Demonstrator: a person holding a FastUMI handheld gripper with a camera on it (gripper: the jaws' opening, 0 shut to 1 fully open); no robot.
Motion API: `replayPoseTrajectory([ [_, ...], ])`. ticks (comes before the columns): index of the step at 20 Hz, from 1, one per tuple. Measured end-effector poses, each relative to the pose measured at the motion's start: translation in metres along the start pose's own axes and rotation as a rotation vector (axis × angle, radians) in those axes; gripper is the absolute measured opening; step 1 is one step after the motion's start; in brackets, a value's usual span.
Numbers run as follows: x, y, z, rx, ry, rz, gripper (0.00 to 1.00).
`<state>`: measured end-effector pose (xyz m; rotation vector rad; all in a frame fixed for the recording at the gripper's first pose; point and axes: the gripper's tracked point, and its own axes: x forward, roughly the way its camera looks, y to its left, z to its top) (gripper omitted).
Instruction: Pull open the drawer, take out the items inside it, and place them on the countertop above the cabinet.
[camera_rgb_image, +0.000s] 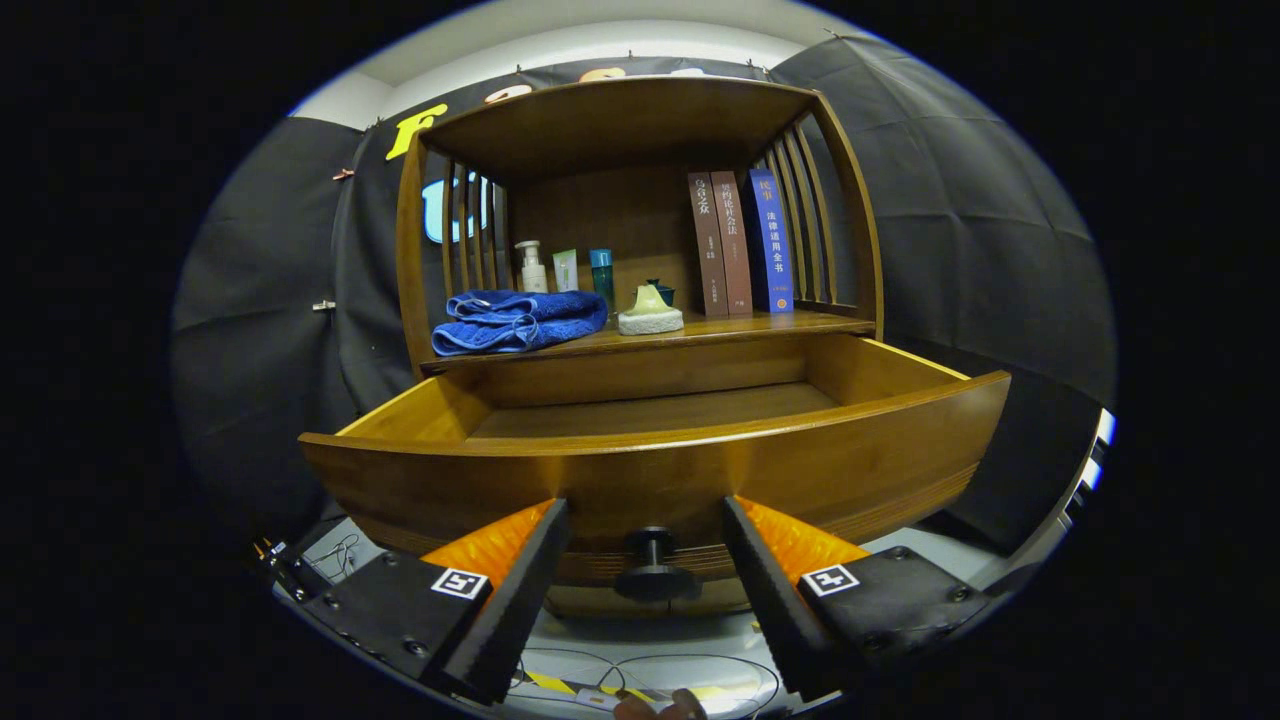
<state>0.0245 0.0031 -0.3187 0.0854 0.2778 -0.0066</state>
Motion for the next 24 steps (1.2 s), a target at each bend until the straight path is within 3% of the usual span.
replayPoseTrajectory([
  [5,0.018,0.0,0.004,0.003,0.009,-0.004,0.99],
  [24,0.162,0.002,0.04,-0.003,0.006,-0.006,1.0],
])
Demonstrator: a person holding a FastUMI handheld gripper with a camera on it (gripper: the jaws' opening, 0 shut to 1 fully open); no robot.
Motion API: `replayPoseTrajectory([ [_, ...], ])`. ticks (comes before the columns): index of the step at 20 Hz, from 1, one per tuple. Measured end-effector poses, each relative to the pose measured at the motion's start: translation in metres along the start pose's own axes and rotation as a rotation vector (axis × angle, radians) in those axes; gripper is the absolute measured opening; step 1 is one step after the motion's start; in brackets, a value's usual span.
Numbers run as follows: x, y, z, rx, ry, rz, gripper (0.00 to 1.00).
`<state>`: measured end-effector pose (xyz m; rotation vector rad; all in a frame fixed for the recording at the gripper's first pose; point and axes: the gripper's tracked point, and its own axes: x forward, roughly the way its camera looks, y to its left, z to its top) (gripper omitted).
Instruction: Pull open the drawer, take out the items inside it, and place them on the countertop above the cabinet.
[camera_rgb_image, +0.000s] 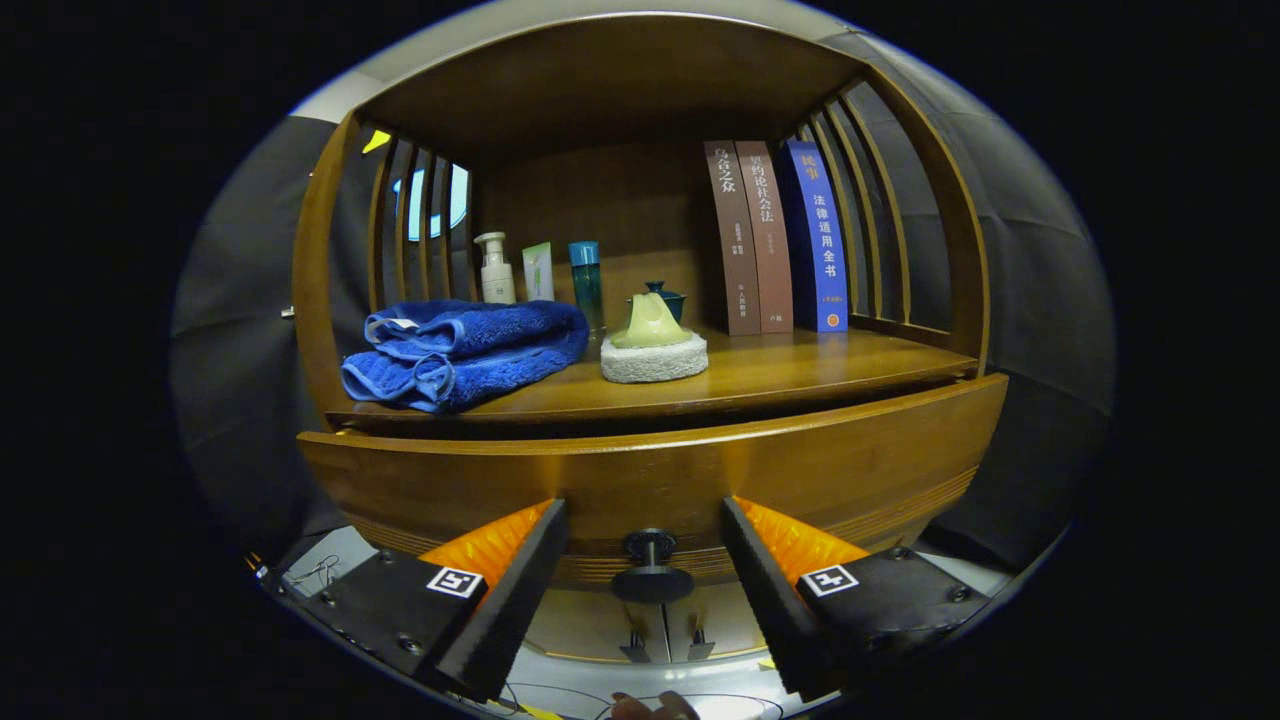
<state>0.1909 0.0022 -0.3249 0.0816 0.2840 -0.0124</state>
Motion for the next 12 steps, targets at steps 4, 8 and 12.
replayPoseTrajectory([
  [4,0.015,0.0,0.001,-0.003,0.007,-0.012,1.0],
  [8,0.013,0.001,0.002,0.0,0.0,-0.014,0.99],
  [12,0.013,0.001,0.002,0.005,0.001,-0.014,0.99],
])
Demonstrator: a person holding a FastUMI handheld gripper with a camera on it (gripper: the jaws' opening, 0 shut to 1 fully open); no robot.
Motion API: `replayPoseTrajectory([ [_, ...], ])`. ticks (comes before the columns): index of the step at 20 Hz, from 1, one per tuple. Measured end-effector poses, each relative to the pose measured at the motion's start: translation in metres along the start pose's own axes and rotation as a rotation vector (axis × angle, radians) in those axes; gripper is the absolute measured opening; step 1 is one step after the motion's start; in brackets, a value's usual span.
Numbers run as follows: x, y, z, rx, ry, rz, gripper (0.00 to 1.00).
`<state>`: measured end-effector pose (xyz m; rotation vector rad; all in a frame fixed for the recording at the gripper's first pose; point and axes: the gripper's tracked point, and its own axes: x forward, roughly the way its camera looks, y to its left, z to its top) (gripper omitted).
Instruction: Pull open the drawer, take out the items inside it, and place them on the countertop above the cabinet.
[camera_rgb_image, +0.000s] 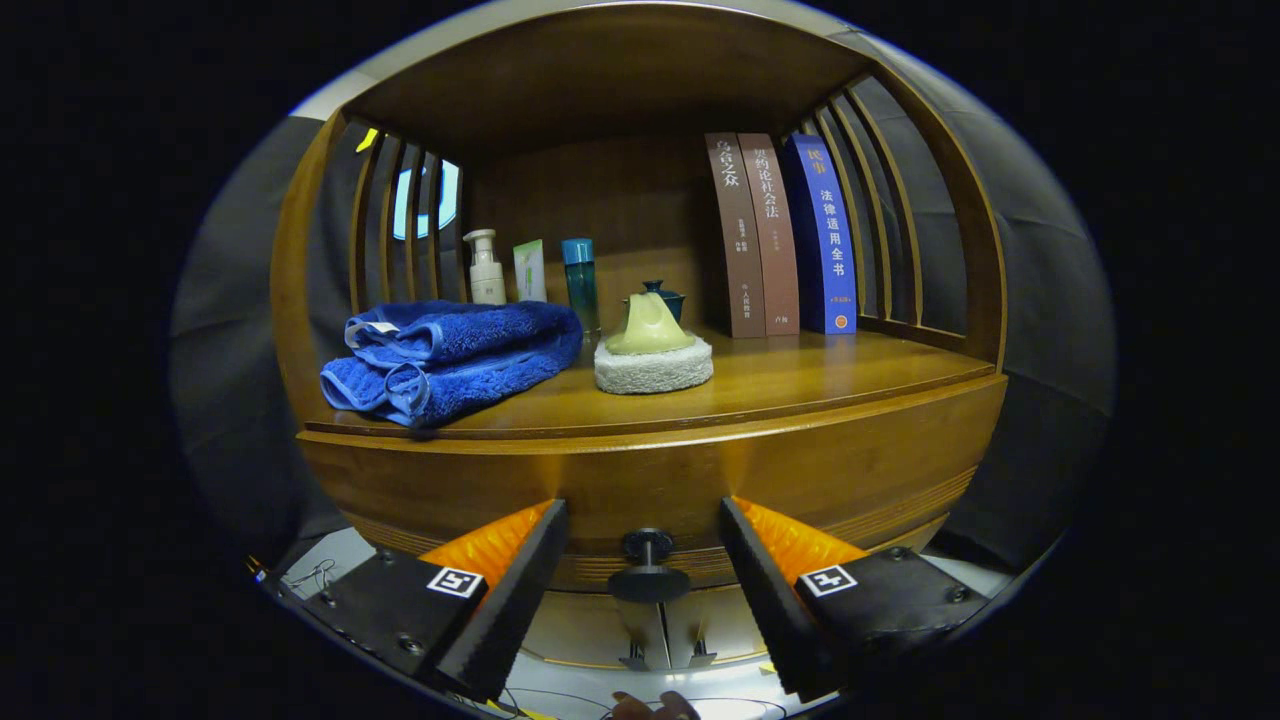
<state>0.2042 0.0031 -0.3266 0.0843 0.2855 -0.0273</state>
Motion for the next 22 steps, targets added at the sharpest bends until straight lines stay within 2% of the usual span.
replayPoseTrajectory([
  [4,-0.006,0.001,0.012,-0.014,-0.024,0.005,0.99],
  [9,-0.042,0.003,0.041,-0.021,-0.071,0.008,1.0],
  [12,-0.072,0.004,0.077,-0.053,-0.095,0.017,1.0],
  [18,-0.156,0.014,0.177,-0.068,-0.187,0.046,0.99],
  [22,-0.206,0.019,0.22,-0.08,-0.211,0.058,0.99],
])
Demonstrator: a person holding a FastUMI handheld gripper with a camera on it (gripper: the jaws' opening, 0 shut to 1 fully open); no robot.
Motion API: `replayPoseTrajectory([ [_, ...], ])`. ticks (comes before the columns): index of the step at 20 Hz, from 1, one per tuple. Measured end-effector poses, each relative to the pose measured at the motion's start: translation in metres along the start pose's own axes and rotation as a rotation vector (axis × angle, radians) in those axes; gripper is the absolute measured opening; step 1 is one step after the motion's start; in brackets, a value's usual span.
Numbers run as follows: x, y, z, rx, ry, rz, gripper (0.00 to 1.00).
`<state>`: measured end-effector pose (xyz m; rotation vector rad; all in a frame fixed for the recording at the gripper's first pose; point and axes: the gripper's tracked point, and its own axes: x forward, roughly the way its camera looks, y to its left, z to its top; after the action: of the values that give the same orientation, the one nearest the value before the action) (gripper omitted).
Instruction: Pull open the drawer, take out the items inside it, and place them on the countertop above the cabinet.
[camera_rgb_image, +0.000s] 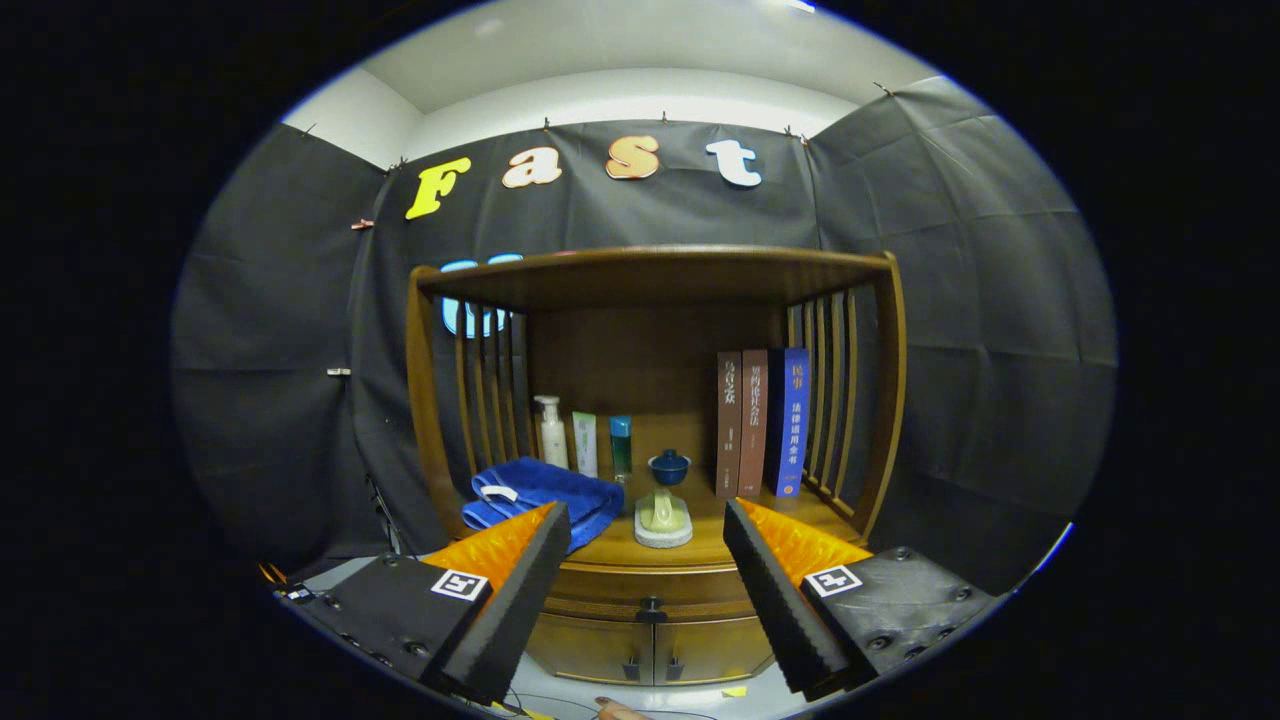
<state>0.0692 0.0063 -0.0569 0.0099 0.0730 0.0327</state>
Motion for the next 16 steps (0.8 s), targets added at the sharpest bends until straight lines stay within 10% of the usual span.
replayPoseTrajectory([
  [16,-0.061,0.0,0.037,0.009,-0.06,-0.018,0.99],
])
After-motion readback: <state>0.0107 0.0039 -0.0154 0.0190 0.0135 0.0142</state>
